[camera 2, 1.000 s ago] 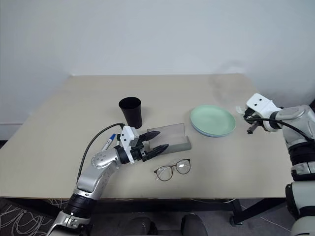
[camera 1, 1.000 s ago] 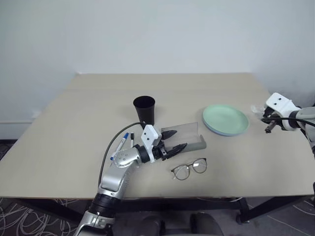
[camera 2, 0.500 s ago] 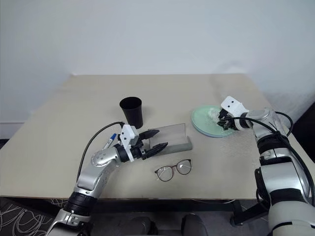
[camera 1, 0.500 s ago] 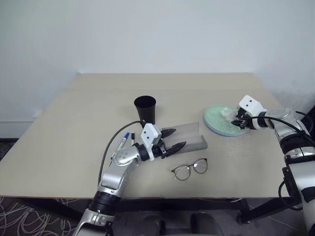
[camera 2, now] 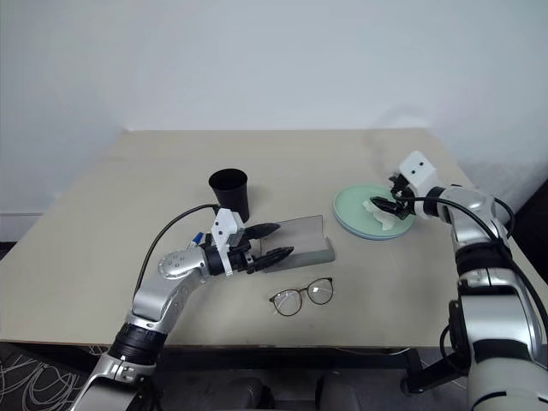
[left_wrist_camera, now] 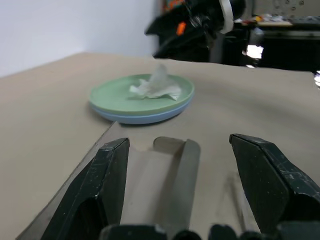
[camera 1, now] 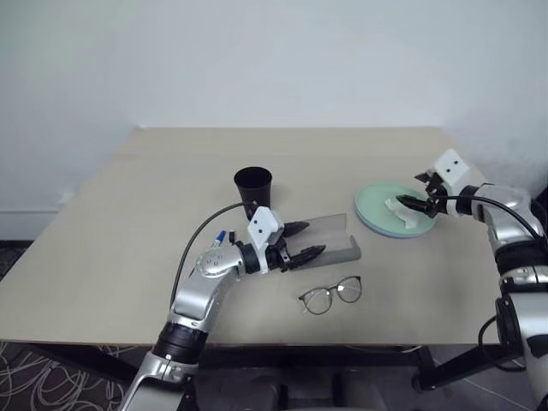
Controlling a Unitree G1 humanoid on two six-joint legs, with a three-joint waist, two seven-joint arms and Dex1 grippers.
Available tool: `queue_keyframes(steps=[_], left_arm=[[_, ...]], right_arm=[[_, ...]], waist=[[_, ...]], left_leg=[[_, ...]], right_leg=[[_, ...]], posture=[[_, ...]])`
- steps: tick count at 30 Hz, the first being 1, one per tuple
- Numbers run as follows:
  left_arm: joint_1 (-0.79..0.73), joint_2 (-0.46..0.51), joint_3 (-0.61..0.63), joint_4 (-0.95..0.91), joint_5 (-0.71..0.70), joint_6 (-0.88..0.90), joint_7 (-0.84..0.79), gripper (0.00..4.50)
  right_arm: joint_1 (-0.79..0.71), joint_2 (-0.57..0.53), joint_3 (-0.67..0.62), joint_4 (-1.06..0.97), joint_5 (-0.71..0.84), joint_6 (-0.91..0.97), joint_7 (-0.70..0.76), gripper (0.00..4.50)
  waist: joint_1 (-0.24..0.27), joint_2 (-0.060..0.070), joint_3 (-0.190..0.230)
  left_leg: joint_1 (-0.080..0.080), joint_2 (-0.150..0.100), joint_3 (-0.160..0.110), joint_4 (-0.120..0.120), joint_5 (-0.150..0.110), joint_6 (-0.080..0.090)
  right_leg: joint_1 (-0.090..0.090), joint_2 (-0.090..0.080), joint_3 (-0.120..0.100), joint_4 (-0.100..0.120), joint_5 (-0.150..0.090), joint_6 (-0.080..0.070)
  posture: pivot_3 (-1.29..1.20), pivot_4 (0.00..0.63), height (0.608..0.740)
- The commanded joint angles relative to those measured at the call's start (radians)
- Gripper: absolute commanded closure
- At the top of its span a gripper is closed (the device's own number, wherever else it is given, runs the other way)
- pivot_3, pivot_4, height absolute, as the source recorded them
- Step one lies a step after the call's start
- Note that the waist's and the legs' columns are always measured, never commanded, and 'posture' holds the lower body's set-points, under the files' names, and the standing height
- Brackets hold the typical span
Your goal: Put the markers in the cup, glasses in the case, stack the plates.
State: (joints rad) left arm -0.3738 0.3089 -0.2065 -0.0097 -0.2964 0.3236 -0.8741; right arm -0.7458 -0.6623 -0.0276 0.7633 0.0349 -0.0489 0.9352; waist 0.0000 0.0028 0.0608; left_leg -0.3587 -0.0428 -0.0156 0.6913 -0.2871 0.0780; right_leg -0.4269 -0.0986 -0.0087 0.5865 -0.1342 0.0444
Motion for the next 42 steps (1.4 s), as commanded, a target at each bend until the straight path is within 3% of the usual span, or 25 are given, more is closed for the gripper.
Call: queue_keyframes(steps=[1, 5, 13, 25, 34, 42], left_arm=[[-0.056, 0.022, -0.029, -0.040, -0.029, 0.077, -0.061, 1.11], [-0.129, 0.070, -0.088, -0.026, -0.027, 0.163, -0.164, 1.11], [-0.298, 0.140, -0.225, 0.080, 0.051, 0.192, -0.329, 1.11], [-0.446, 0.082, -0.335, 0.259, 0.123, 0.284, -0.436, 1.11], [-0.487, 0.035, -0.369, 0.335, 0.167, 0.282, -0.473, 1.11], [-0.489, 0.002, -0.395, 0.361, 0.210, 0.284, -0.475, 1.11]], right_arm=[[0.076, -0.005, -0.069, -0.186, 0.116, 0.031, 0.045, 0.85], [0.209, 0.002, -0.128, -0.373, 0.257, 0.082, 0.123, 0.85], [0.297, 0.027, -0.138, -0.448, 0.276, 0.102, 0.066, 0.85], [0.443, 0.100, -0.145, -0.581, 0.297, 0.095, -0.010, 0.85], [0.567, 0.032, -0.131, -0.640, 0.377, 0.130, 0.176, 0.85], [0.610, -0.013, -0.106, -0.588, 0.345, 0.093, 0.268, 0.85]], waist=[[-0.001, 0.000, 0.000], [-0.001, 0.000, 0.000], [-0.001, -0.001, 0.001], [0.000, -0.001, 0.001], [0.000, -0.002, 0.001], [0.000, -0.003, 0.002]], left_leg=[[0.000, 0.000, 0.000, 0.000, 0.000, 0.000], [0.000, 0.001, 0.001, 0.000, 0.000, 0.000], [0.001, 0.006, 0.005, 0.003, 0.000, 0.000], [-0.001, 0.003, 0.004, 0.003, -0.001, 0.002], [0.000, 0.004, 0.005, 0.004, -0.001, 0.002], [-0.001, 0.004, 0.005, 0.005, -0.001, 0.002]], right_leg=[[0.000, 0.000, 0.000, 0.000, 0.000, 0.000], [0.000, 0.001, 0.002, 0.000, 0.000, 0.000], [0.000, 0.014, 0.016, 0.001, -0.001, -0.002], [-0.002, 0.015, 0.022, 0.000, -0.001, 0.001], [-0.001, 0.015, 0.023, 0.000, -0.002, 0.001], [-0.001, 0.015, 0.023, 0.000, -0.002, 0.001]], posture=[[0.00, 0.000, 0.740], [0.00, 0.000, 0.740], [0.00, 0.000, 0.740], [0.00, 0.000, 0.740], [0.00, 0.000, 0.740], [0.00, 0.000, 0.740]])
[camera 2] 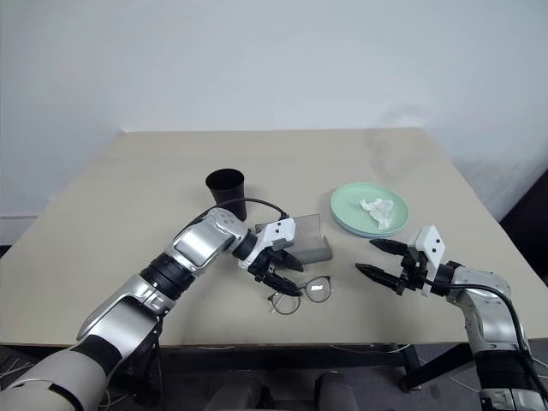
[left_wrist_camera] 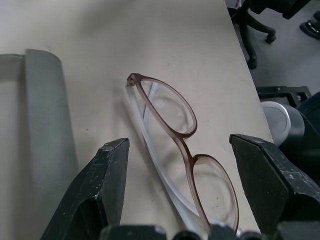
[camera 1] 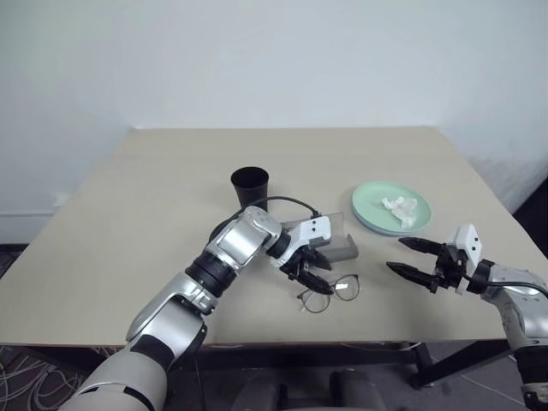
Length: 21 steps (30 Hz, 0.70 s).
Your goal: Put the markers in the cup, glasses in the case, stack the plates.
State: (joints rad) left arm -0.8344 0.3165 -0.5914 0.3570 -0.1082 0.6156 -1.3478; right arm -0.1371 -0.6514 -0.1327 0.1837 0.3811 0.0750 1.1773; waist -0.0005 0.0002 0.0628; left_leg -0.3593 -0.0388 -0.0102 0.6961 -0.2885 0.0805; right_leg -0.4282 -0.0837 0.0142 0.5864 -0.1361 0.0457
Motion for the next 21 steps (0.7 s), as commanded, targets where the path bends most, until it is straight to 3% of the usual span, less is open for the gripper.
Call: queue_keyframes(steps=[1, 17, 21], left_arm=[[-0.029, -0.010, -0.011, -0.005, 0.025, -0.006, 0.000, 1.11], [-0.042, -0.062, -0.023, 0.055, 0.068, -0.003, -0.011, 1.11], [-0.046, -0.071, -0.026, 0.067, 0.074, -0.006, -0.020, 1.96]], right_arm=[[0.007, -0.026, 0.003, -0.010, -0.006, -0.036, 0.032, 0.85], [0.022, -0.019, 0.051, -0.002, -0.050, -0.109, 0.048, 0.85], [0.023, -0.014, 0.059, 0.001, -0.057, -0.121, 0.035, 0.82]], waist=[[0.000, 0.000, 0.000], [0.001, -0.001, 0.001], [0.000, -0.001, 0.001]], left_leg=[[0.000, 0.000, 0.000, 0.000, 0.000, 0.000], [0.000, 0.000, 0.000, 0.001, 0.000, 0.001], [-0.001, -0.001, 0.000, 0.001, -0.001, 0.001]], right_leg=[[0.000, 0.000, 0.000, 0.000, 0.000, 0.000], [0.000, 0.000, 0.000, 0.000, 0.000, 0.001], [0.000, -0.001, 0.000, 0.000, 0.000, 0.001]], posture=[[0.00, 0.000, 0.740], [0.00, 0.000, 0.740], [0.00, 0.000, 0.740]])
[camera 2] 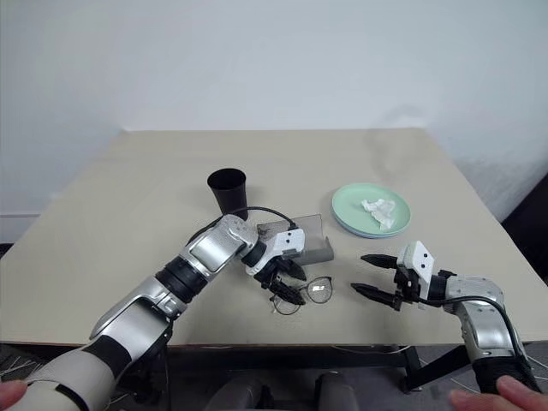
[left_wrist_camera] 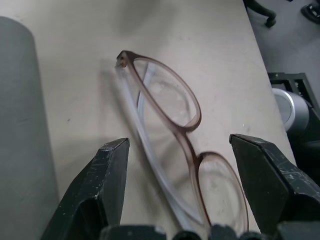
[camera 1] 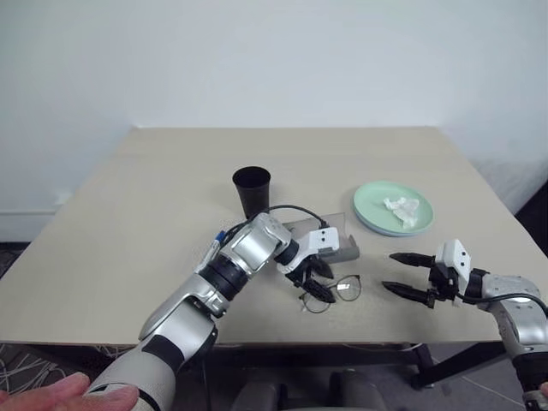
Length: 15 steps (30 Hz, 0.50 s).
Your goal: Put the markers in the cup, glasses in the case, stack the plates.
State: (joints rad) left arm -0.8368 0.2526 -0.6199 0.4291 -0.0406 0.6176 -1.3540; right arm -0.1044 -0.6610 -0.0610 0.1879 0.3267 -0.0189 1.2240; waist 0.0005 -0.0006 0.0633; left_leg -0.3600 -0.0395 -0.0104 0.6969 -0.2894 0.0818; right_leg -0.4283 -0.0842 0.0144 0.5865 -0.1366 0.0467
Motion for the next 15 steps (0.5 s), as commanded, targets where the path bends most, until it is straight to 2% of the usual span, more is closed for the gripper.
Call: queue_keyframes(steps=[1, 6, 14, 15], left_arm=[[-0.045, -0.009, 0.004, -0.004, 0.006, -0.008, -0.017, 2.29], [-0.045, -0.015, 0.007, -0.003, 0.009, -0.006, -0.020, 3.97], [-0.038, -0.018, 0.008, -0.002, 0.020, -0.015, -0.014, 3.97], [-0.038, -0.019, 0.010, -0.001, 0.020, -0.017, -0.015, 4.15]], right_arm=[[-0.009, -0.003, -0.011, -0.001, -0.006, -0.031, -0.015, 0.82], [-0.003, -0.003, -0.008, 0.002, -0.013, -0.042, -0.026, 0.82], [-0.001, -0.005, 0.001, 0.002, -0.021, -0.049, -0.041, 0.82], [-0.003, -0.005, 0.002, 0.005, -0.023, -0.051, -0.042, 0.82]], waist=[[-0.001, 0.000, 0.000], [0.000, 0.000, 0.000], [0.000, 0.000, 0.000], [0.000, 0.000, 0.000]], left_leg=[[0.000, 0.000, 0.000, 0.000, 0.000, 0.000], [0.000, 0.000, 0.000, 0.000, -0.001, 0.001], [0.000, 0.000, 0.001, 0.002, -0.001, 0.001], [0.000, 0.000, 0.001, 0.002, -0.001, 0.001]], right_leg=[[0.000, 0.000, 0.000, 0.000, 0.000, 0.000], [0.000, 0.000, 0.000, 0.000, 0.000, 0.000], [0.000, 0.000, 0.001, 0.001, 0.000, 0.000], [0.000, 0.000, 0.001, 0.001, 0.000, 0.000]], posture=[[0.00, 0.000, 0.740], [0.00, 0.000, 0.740], [0.00, 0.000, 0.740], [0.00, 0.000, 0.740]])
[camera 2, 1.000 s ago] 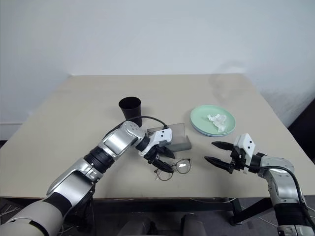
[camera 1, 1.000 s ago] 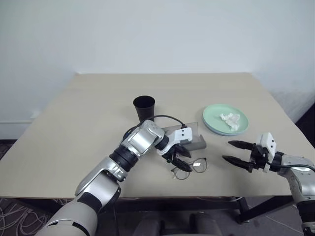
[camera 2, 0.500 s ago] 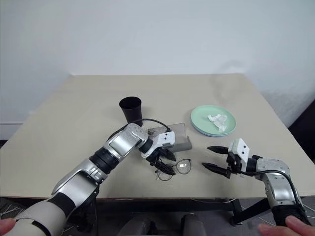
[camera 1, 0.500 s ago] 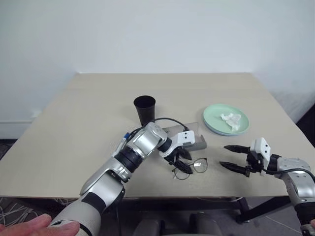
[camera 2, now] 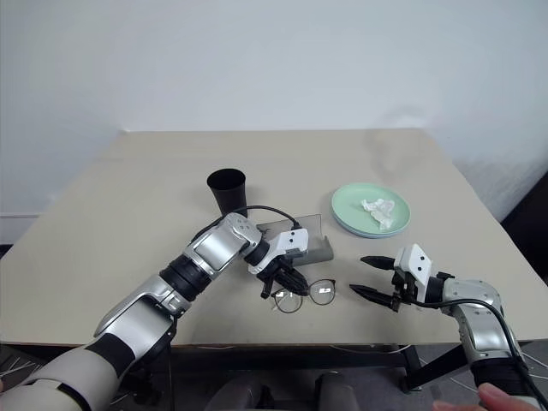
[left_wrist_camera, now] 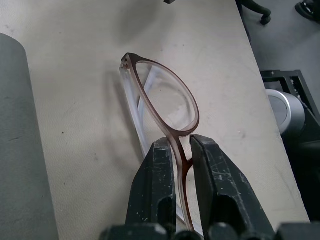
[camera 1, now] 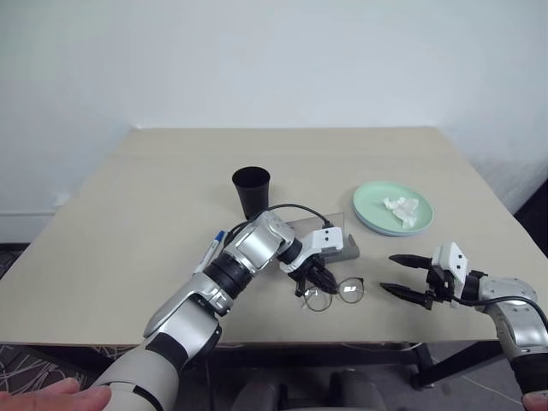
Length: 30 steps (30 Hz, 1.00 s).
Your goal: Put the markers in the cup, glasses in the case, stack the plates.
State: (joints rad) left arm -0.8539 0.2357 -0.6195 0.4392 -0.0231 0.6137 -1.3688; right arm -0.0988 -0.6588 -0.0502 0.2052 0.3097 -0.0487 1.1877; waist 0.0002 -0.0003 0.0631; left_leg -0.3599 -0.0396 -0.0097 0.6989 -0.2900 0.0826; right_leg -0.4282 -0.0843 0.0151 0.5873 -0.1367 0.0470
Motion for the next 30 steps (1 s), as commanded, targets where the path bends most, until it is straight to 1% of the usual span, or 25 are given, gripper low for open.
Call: queue_keyframes(steps=[1, 2, 13, 22, 26, 30], left_arm=[[-0.021, -0.003, 0.012, -0.011, 0.002, -0.015, 0.000, 4.33], [-0.021, -0.004, 0.015, -0.010, 0.001, -0.016, 0.001, 4.49], [-0.041, -0.007, 0.063, -0.008, -0.014, -0.036, 0.011, 4.49], [-0.132, 0.019, 0.172, -0.019, -0.056, -0.066, 0.014, 4.49], [-0.209, 0.015, 0.233, 0.057, -0.045, -0.106, 0.076, 4.49], [-0.275, 0.029, 0.210, 0.233, 0.055, -0.252, 0.177, 4.49]], right_arm=[[-0.011, -0.008, -0.007, -0.009, -0.007, -0.022, -0.007, 0.82], [-0.013, -0.009, -0.006, -0.007, -0.009, -0.023, -0.009, 0.82], [-0.038, -0.008, 0.001, 0.021, -0.026, -0.033, -0.013, 0.82], [-0.081, -0.010, 0.001, 0.113, -0.060, -0.081, -0.043, 0.82], [-0.093, -0.008, 0.003, 0.134, -0.063, -0.093, -0.041, 0.82], [-0.104, -0.002, 0.006, 0.144, -0.065, -0.101, -0.041, 0.82]], waist=[[0.000, 0.000, 0.000], [0.000, 0.000, 0.000], [0.000, 0.001, 0.000], [0.000, -0.001, 0.001], [0.000, -0.001, 0.001], [0.000, 0.000, 0.001]], left_leg=[[0.000, 0.000, 0.000, 0.000, 0.000, 0.000], [0.000, 0.000, 0.000, 0.000, 0.000, 0.000], [0.000, 0.000, 0.000, 0.002, 0.000, 0.000], [-0.001, 0.000, -0.001, 0.002, -0.001, 0.001], [-0.001, 0.000, -0.001, 0.002, -0.001, 0.001], [0.000, -0.001, -0.001, 0.002, -0.001, 0.001]], right_leg=[[0.000, 0.000, 0.000, 0.000, 0.000, 0.000], [0.000, 0.000, 0.000, 0.000, 0.000, 0.000], [0.001, 0.000, 0.000, 0.001, 0.000, 0.000], [0.000, 0.000, 0.000, 0.001, 0.000, 0.000], [0.000, 0.000, 0.000, 0.001, 0.000, 0.000], [0.000, 0.000, 0.000, 0.001, 0.000, 0.001]], posture=[[0.00, 0.000, 0.740], [0.00, 0.000, 0.740], [0.00, 0.000, 0.740], [0.00, 0.000, 0.740], [0.00, 0.000, 0.740], [0.00, 0.000, 0.740]])
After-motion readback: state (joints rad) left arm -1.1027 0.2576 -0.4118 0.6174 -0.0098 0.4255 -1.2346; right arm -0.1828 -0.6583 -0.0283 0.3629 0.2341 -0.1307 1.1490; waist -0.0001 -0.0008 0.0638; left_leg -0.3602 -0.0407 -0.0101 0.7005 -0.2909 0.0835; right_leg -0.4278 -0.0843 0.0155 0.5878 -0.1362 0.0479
